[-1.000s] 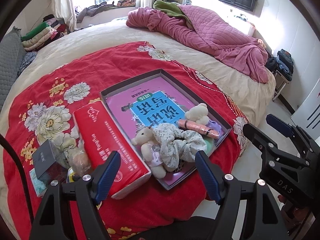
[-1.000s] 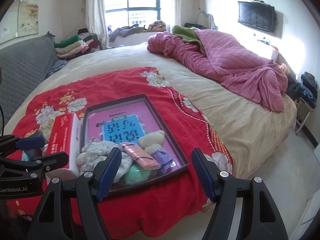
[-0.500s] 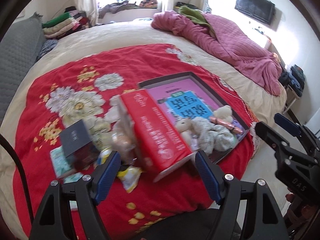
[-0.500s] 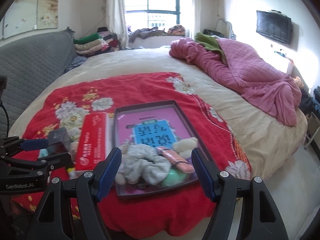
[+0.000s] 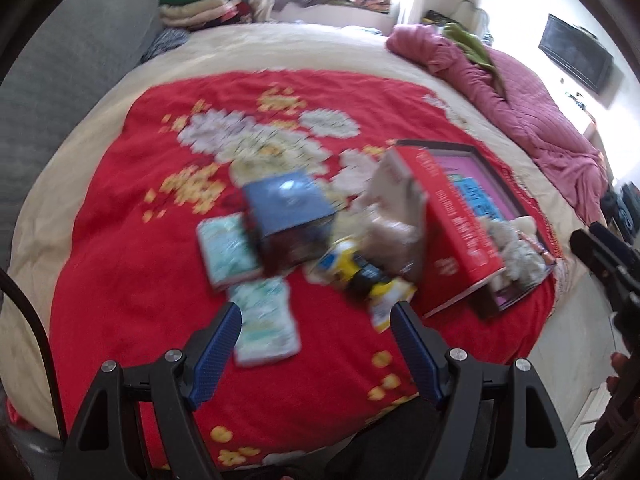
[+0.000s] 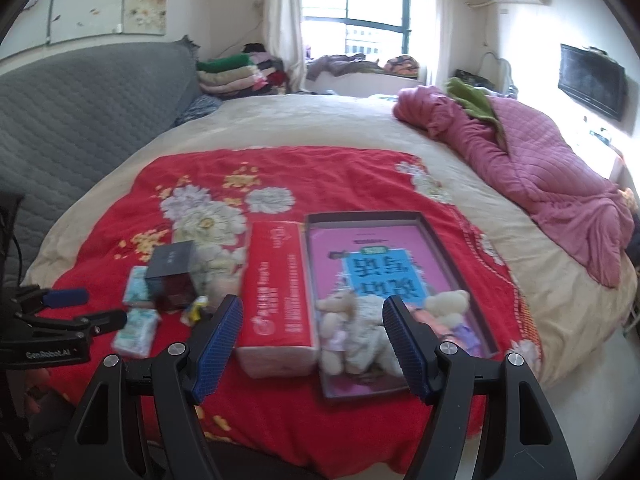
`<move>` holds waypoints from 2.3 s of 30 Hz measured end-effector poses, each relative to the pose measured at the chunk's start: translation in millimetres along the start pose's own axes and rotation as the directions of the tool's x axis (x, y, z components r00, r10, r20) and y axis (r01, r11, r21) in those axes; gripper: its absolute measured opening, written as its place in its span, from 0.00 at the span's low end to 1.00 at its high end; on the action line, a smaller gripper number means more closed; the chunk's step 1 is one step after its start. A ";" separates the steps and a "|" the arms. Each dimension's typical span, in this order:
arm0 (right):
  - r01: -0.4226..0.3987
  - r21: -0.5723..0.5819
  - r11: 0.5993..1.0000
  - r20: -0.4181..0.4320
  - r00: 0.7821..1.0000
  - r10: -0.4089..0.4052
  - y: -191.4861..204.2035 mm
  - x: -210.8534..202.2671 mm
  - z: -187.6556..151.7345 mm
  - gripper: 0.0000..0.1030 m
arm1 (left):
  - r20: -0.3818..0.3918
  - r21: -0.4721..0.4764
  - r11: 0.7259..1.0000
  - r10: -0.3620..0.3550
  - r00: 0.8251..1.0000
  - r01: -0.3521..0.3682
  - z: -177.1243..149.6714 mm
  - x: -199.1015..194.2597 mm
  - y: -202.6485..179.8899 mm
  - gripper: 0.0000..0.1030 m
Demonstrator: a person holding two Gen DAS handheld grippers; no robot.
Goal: Organize soft objects
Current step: 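Move both tools back over the pile of packaged items, then grasp the green tissue pack with the left tool while the right tool grasps the clear bagged item, then carry the tissue pack with the left tool while the right tool carries the bagged item to the tray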
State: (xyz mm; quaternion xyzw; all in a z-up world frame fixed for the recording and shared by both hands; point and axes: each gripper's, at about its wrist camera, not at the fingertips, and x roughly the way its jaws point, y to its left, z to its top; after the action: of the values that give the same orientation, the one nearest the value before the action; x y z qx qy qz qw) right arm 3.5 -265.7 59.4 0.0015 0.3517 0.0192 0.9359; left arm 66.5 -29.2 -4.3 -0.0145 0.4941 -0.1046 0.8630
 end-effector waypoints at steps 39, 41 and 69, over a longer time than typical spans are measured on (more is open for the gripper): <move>-0.028 -0.759 0.651 -0.184 0.968 -0.172 139.1 190.9 -29.7 0.43 | -0.181 -0.244 0.970 -0.062 0.982 0.016 -11.6 108.9 65.0 0.74; -0.041 -0.701 0.712 -0.188 0.974 -0.129 132.9 179.4 -24.5 0.43 | -0.182 -0.241 0.970 -0.050 0.982 0.005 -8.9 114.2 60.5 0.74; -0.193 -0.162 0.968 -0.107 0.978 0.177 52.5 79.1 7.3 0.43 | -0.056 -0.109 0.993 -0.040 0.998 0.034 -12.6 54.6 24.3 0.25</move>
State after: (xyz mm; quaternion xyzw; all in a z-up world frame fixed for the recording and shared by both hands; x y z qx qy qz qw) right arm 65.9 -210.3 13.6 -0.0471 0.3897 0.1370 0.9095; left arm 86.4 -15.1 -60.2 -0.0675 0.5234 -0.0941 0.8442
